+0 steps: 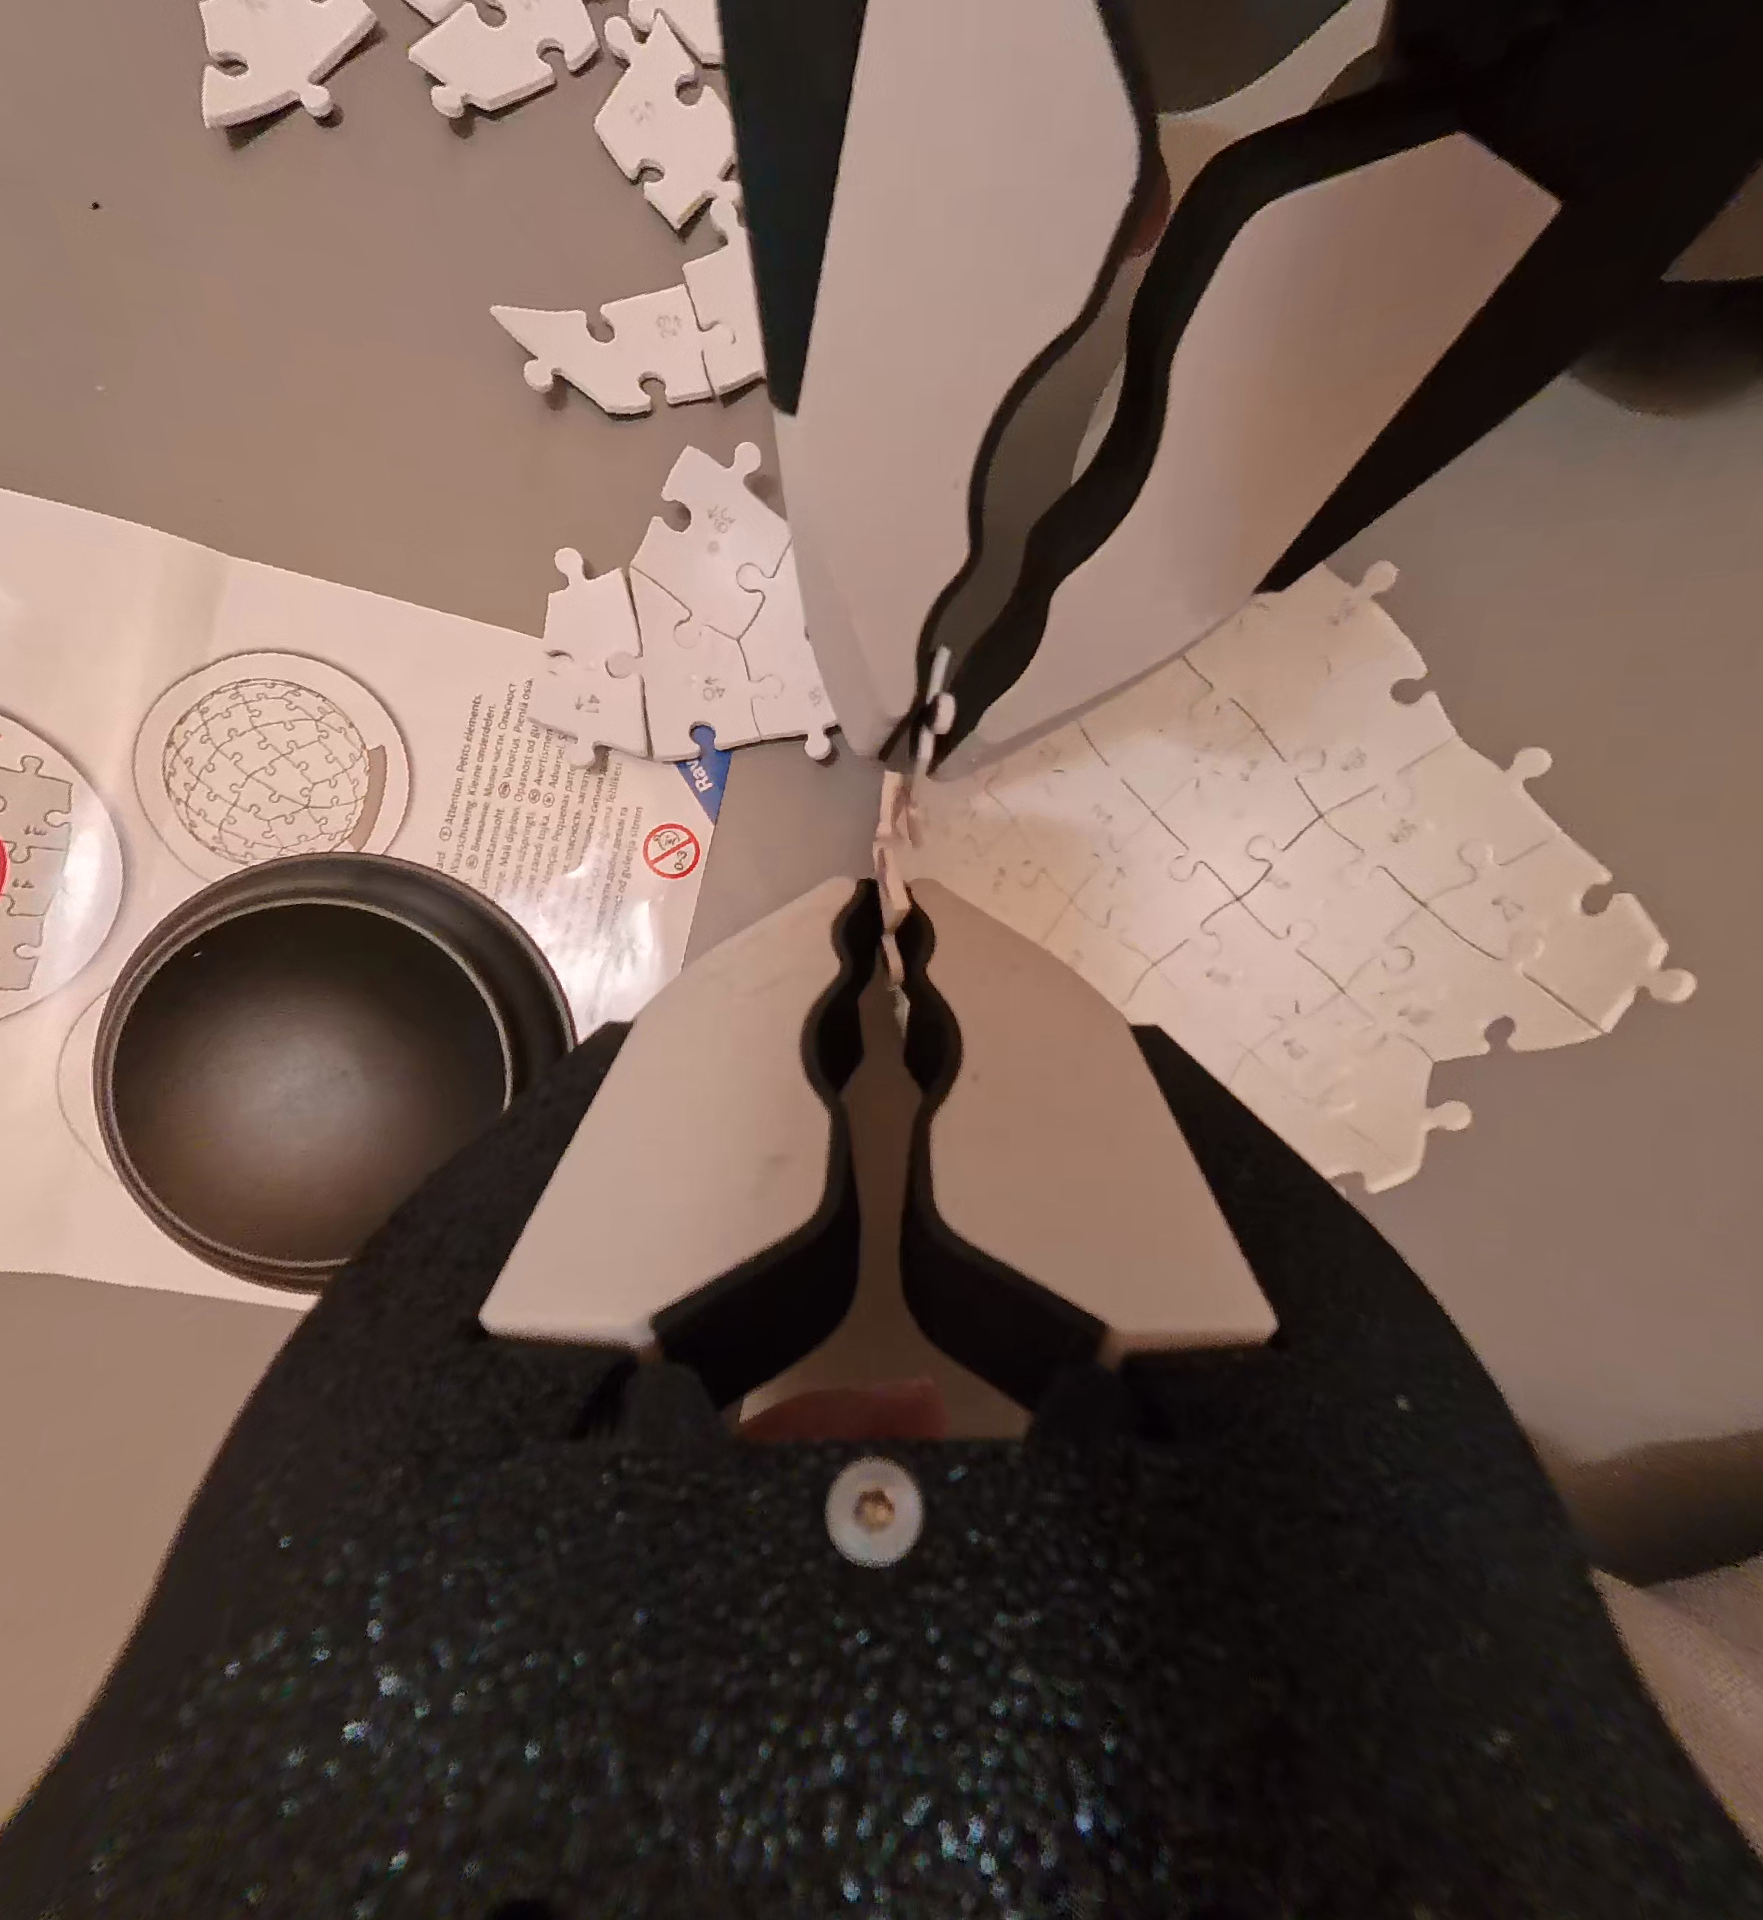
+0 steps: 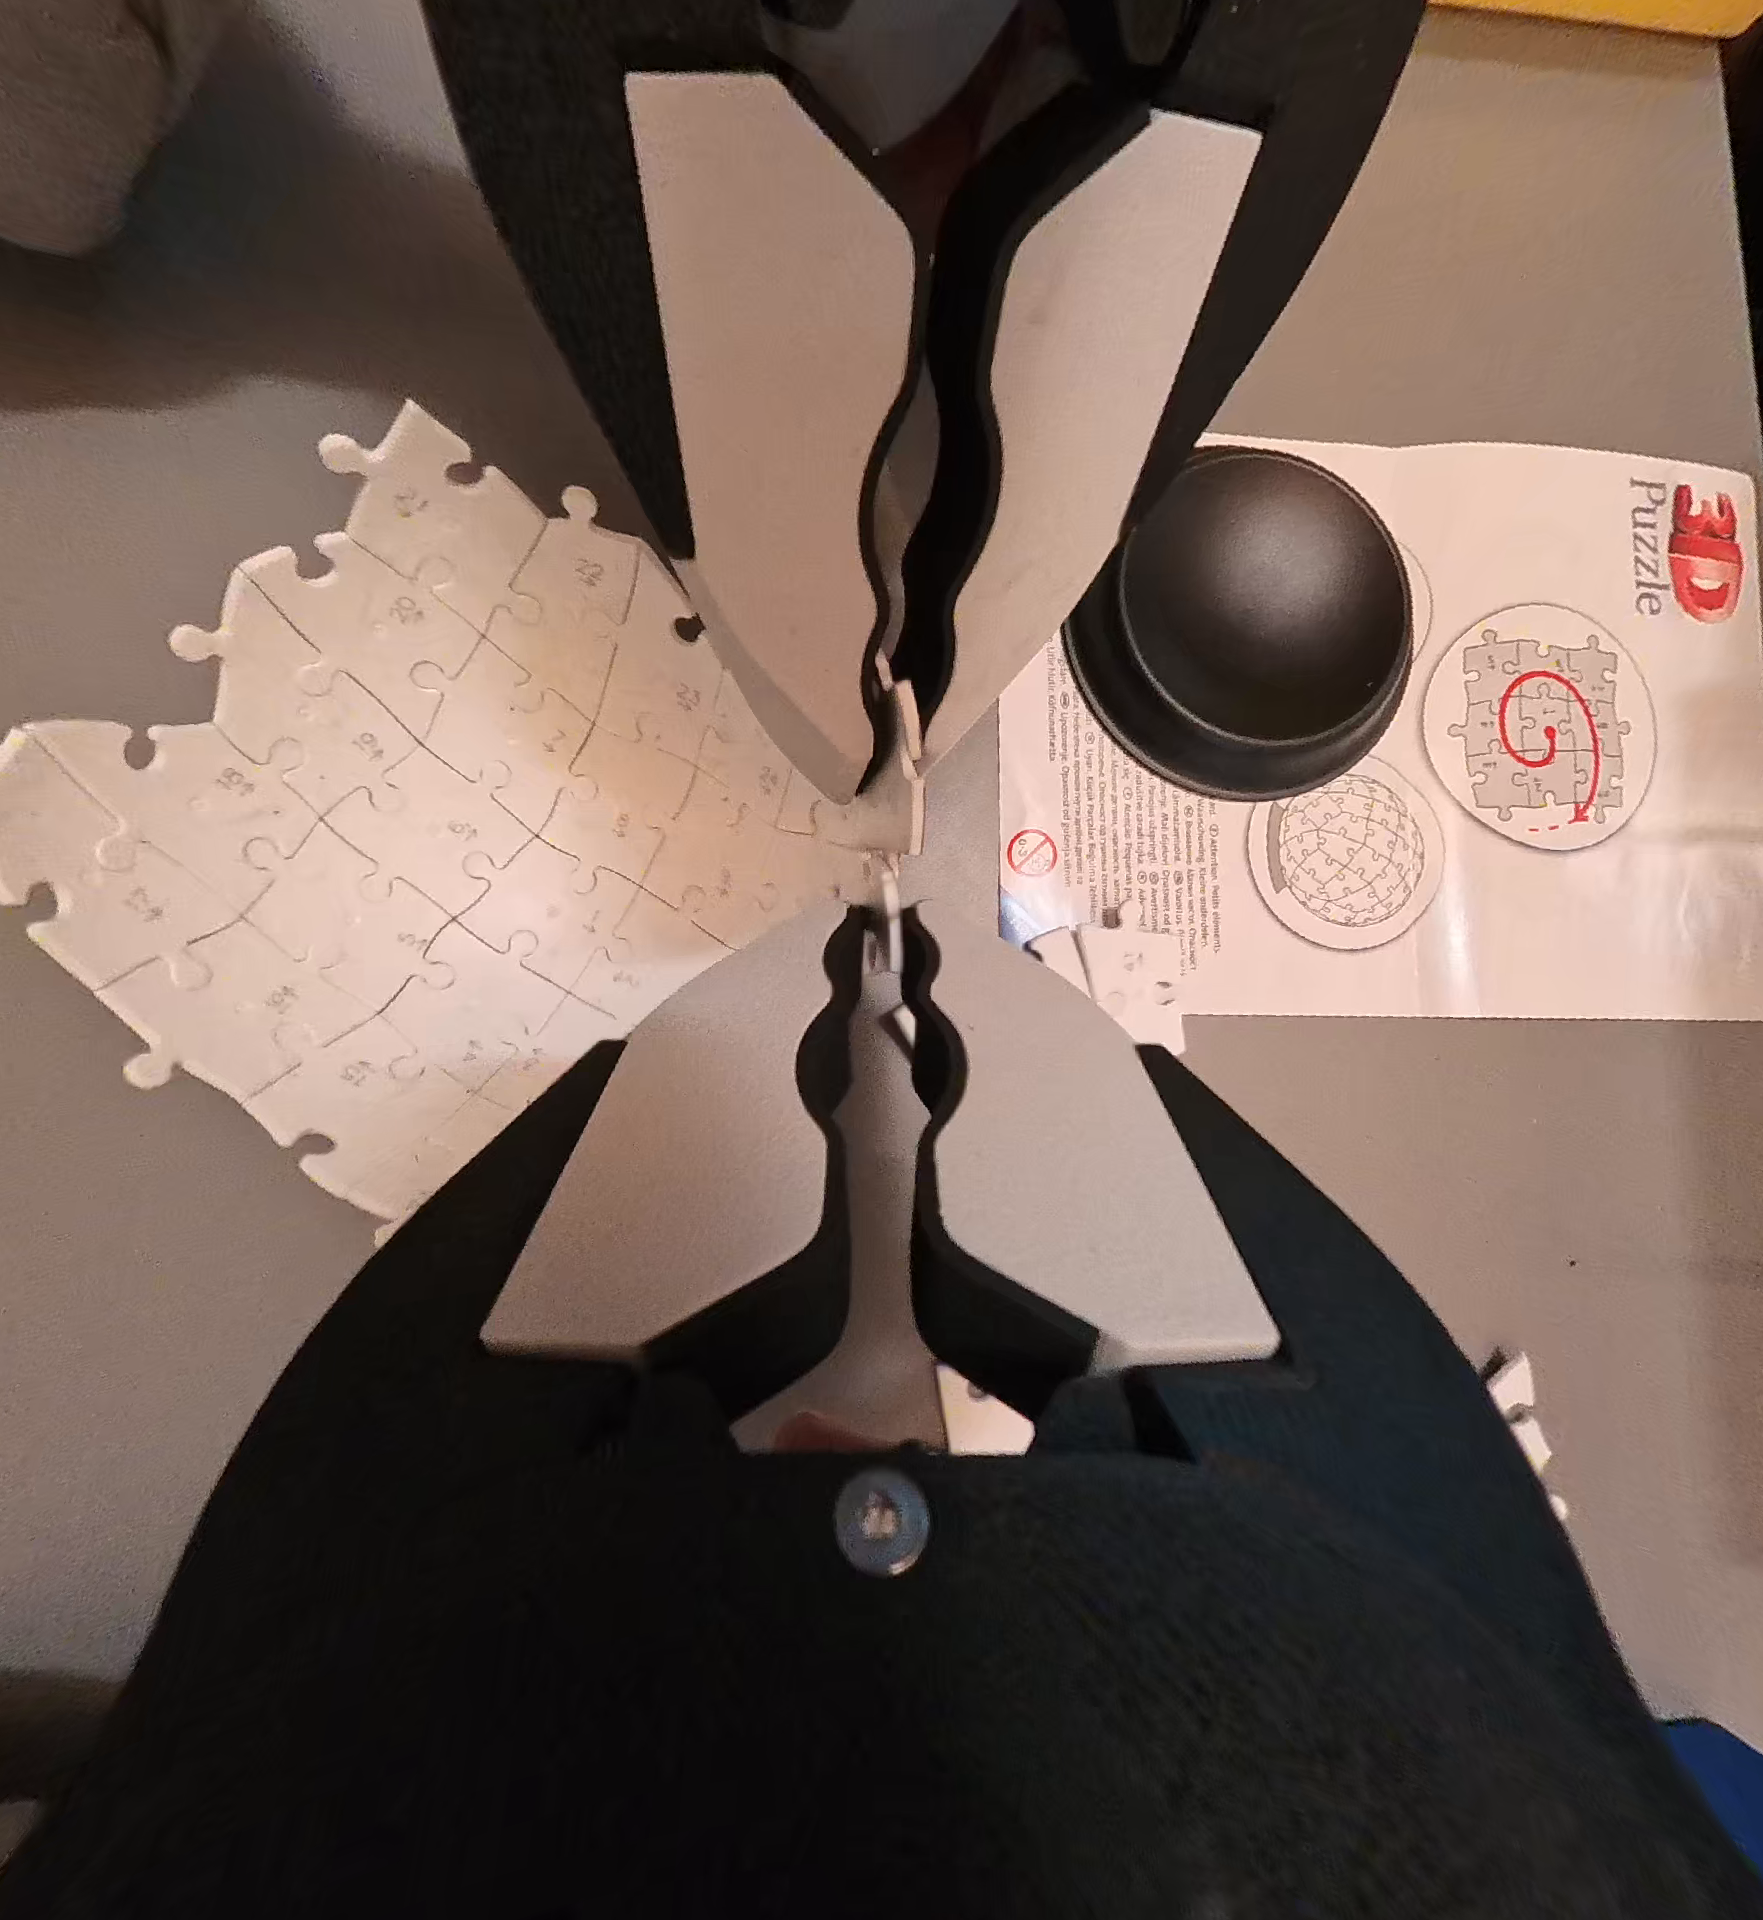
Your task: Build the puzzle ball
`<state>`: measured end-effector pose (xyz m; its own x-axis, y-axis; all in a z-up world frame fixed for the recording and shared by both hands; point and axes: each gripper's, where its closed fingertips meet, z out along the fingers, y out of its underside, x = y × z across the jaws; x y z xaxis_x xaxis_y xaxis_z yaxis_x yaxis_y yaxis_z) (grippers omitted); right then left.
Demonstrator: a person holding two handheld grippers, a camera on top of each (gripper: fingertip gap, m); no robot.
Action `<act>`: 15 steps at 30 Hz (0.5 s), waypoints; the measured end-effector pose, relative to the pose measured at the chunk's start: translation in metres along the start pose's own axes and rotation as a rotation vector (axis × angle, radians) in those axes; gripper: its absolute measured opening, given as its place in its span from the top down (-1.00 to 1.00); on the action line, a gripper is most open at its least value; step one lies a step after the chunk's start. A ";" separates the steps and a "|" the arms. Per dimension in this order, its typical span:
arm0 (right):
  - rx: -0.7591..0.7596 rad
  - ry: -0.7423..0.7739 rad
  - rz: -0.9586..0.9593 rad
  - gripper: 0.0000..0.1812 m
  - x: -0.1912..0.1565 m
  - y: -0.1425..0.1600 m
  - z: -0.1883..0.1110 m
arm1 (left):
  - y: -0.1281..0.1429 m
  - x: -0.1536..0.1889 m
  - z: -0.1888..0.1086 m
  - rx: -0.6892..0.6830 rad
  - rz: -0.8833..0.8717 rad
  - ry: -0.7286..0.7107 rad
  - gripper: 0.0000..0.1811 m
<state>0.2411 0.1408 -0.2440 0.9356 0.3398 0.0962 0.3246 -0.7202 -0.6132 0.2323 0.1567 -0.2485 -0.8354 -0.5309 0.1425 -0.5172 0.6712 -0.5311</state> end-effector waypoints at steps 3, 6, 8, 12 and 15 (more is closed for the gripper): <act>-0.012 -0.011 0.026 0.90 0.003 0.001 0.001 | 0.000 -0.001 0.000 0.000 0.002 0.000 0.97; -0.009 -0.021 0.050 0.90 0.003 0.001 0.002 | 0.001 -0.001 0.001 -0.002 0.003 -0.003 0.97; -0.004 -0.014 0.055 0.89 0.004 0.001 0.003 | 0.002 -0.002 0.001 -0.005 0.001 -0.004 0.97; 0.003 0.002 0.044 0.86 0.006 0.000 0.004 | 0.002 -0.002 0.000 -0.008 0.001 -0.004 0.97; 0.003 0.017 0.058 0.81 0.008 0.000 0.003 | 0.002 -0.002 0.001 -0.007 -0.004 -0.005 0.97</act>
<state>0.2481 0.1457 -0.2457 0.9550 0.2873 0.0740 0.2696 -0.7363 -0.6206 0.2331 0.1587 -0.2502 -0.8326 -0.5357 0.1407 -0.5215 0.6726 -0.5250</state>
